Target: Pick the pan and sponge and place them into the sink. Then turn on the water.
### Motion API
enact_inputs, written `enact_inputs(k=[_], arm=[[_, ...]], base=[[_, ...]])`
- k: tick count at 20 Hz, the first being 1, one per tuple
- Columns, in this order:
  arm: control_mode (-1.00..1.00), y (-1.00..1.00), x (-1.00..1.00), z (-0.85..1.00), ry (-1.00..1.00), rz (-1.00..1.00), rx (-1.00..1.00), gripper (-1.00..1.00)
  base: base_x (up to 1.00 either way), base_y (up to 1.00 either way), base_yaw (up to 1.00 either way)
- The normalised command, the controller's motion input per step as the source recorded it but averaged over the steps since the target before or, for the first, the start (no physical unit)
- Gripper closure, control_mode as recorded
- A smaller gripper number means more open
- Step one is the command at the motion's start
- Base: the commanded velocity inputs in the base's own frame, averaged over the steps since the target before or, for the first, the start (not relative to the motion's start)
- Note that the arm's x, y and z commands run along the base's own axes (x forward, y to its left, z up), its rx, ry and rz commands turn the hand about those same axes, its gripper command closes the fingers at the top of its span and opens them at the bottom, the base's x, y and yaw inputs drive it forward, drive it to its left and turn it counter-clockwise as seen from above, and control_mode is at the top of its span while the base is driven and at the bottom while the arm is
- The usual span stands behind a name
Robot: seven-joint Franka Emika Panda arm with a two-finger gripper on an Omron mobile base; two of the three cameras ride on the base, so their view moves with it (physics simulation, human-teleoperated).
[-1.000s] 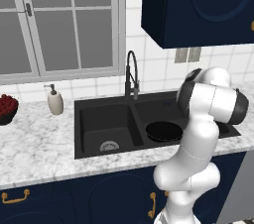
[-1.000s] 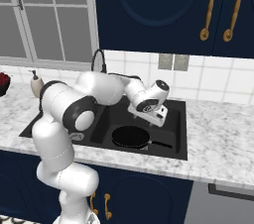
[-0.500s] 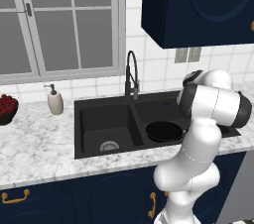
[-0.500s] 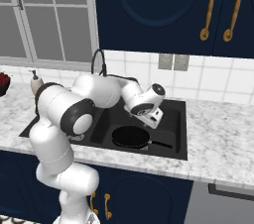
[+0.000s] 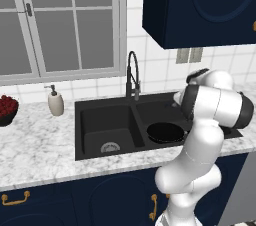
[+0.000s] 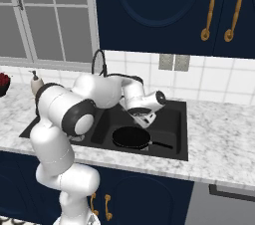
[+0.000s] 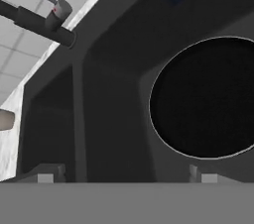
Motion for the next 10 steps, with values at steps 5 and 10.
enact_inputs(k=[5,10], arm=[[-1.00,0.40,0.27,0.14,0.00,-0.02,0.05,-1.00],[-1.00,0.37,0.27,0.05,-0.05,-0.01,0.06,-1.00]], base=[[0.00,0.00,0.00],[0.00,0.00,0.00]])
